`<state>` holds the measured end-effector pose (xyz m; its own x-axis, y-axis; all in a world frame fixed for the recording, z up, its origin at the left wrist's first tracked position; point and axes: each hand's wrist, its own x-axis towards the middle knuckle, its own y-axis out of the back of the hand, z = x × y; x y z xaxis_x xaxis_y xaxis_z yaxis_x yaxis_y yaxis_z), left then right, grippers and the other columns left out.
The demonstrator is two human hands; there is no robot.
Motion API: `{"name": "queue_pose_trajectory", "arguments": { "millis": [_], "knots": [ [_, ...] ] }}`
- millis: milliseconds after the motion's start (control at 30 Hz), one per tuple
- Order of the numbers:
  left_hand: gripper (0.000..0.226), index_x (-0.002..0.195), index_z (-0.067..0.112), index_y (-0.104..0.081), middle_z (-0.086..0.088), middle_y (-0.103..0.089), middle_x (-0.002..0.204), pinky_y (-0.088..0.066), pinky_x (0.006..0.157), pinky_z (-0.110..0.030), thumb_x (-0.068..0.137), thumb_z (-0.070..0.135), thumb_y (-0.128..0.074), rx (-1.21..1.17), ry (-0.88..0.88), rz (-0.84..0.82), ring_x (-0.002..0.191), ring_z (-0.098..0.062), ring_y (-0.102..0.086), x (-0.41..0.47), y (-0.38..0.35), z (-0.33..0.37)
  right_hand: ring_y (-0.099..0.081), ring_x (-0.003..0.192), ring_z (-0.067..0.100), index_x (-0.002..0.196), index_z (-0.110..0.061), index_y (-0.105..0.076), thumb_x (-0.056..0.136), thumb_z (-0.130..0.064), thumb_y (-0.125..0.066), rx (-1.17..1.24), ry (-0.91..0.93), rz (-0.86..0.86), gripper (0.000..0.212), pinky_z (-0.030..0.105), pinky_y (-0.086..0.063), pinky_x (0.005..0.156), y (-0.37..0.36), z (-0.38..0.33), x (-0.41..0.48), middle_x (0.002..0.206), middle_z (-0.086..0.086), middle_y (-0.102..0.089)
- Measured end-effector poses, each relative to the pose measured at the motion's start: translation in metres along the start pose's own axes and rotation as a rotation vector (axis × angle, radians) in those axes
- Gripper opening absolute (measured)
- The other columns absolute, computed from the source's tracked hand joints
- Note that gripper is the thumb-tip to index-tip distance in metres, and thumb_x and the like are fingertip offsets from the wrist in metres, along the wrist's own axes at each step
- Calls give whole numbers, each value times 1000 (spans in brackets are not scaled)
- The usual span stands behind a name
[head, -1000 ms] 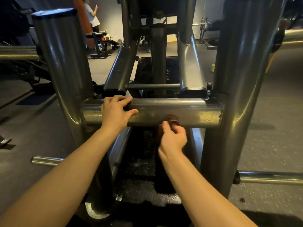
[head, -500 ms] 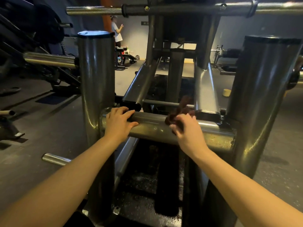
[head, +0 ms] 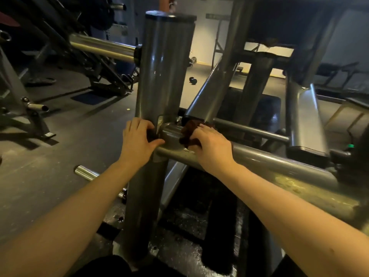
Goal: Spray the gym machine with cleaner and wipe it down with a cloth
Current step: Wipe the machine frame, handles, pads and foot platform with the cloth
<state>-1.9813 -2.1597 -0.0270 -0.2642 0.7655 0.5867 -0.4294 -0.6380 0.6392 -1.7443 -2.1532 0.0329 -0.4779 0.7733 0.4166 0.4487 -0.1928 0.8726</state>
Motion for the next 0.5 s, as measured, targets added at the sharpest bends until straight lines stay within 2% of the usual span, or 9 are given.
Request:
{"name": "queue_pose_trajectory", "arguments": {
  "millis": [33,100,233,367,433,500],
  "knots": [
    [52,109,15,-61,-2,-49,115,-39,95,-39,72,33,-92,-3,-14,16,113,-26,-46,3,1,-7,-59,124,18,116,-29,-66,96,-30,-69,30,-28,-42,20,42,-48,105,0,-8,11,125,-6,-67],
    [50,106,16,-60,4,-45,110,-40,92,-38,71,33,-92,-22,-46,45,109,-24,-47,10,1,-19,-62,112,18,118,-30,-63,99,-32,-66,92,-94,-123,20,39,-50,96,-4,-20,32,117,-7,-67],
    [45,101,17,-60,7,-44,107,-36,91,-34,71,31,-91,-57,-42,15,105,-19,-44,17,2,-27,-63,108,17,117,-33,-59,100,-37,-63,108,-183,-133,18,42,-50,94,-14,-30,56,112,-9,-68],
    [45,97,18,-60,-1,-51,105,-35,87,-39,68,28,-93,4,41,-62,103,-25,-47,20,9,-18,-60,97,9,111,-30,-63,97,-38,-66,118,-233,-94,16,27,-40,77,-20,-34,62,107,-12,-66],
    [43,96,19,-59,-1,-52,104,-33,85,-37,70,29,-92,42,65,-123,101,-25,-48,25,16,-12,-57,96,9,108,-30,-63,95,-35,-67,120,-246,-74,14,26,-39,76,-24,-36,64,105,-13,-64],
    [40,97,20,-59,-1,-53,103,-33,84,-37,74,31,-89,86,88,-199,100,-25,-50,31,27,-4,-56,104,7,108,-32,-63,94,-35,-67,117,-244,-99,15,26,-46,87,-24,-38,66,112,-14,-64]
  ]
}}
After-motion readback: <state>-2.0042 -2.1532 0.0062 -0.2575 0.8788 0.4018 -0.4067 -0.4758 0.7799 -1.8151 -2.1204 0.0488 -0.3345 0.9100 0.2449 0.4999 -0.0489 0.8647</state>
